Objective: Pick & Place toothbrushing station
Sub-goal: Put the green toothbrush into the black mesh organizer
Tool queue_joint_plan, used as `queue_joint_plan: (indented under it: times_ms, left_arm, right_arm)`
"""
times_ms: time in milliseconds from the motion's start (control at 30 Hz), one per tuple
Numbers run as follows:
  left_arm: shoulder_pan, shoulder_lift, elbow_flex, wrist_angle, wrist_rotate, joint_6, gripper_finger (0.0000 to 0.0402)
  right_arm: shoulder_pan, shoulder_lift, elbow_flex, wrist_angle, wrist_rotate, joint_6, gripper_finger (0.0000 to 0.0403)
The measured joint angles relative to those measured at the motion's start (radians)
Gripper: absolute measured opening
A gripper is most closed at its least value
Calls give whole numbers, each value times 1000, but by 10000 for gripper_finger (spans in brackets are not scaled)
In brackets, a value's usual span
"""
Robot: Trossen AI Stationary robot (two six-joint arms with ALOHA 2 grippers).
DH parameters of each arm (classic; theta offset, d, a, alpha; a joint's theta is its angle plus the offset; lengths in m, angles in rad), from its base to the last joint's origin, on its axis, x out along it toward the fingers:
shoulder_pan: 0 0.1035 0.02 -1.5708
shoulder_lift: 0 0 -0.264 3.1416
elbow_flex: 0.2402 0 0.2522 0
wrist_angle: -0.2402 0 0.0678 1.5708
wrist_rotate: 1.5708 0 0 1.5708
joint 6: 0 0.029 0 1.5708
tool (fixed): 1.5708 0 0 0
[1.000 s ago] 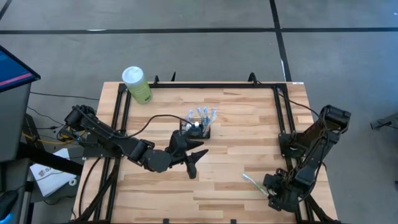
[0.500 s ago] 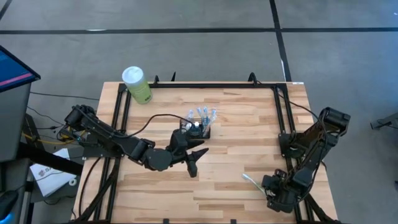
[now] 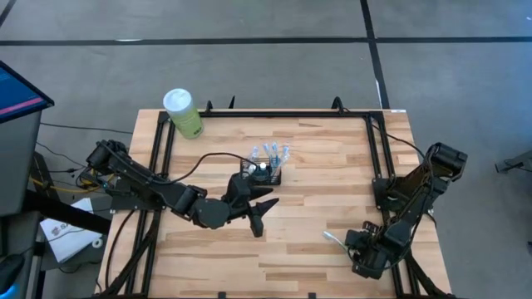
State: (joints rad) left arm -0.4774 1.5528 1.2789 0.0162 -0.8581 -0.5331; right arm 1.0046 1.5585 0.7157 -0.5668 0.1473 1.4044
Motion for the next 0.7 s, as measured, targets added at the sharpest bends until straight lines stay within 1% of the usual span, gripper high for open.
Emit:
queue_joint_plan:
  times_ms: [133, 400, 433, 500, 633, 700]
  left_arm:
    - [-2, 0, 0, 0, 0, 0, 159]
    - [-3, 0, 0, 0, 0, 1, 159]
    - [-3, 0, 0, 0, 0, 1, 159]
    - [-3, 0, 0, 0, 2, 1, 159]
    - [-3, 0, 0, 0, 40, -3, 159]
    - [-9, 0, 0, 0, 48, -3, 159]
  right_arm:
    - [-17, 0, -1, -9, 4, -2, 141]
    - [-56, 0, -3, -18, -2, -3, 26]
    - [-62, 0, -3, -15, -8, -7, 17]
    - [-73, 0, -2, -9, -20, -14, 14]
    - [-101, -2, -3, 0, -50, -18, 25]
    - [-112, -10, -2, 2, -57, -18, 18]
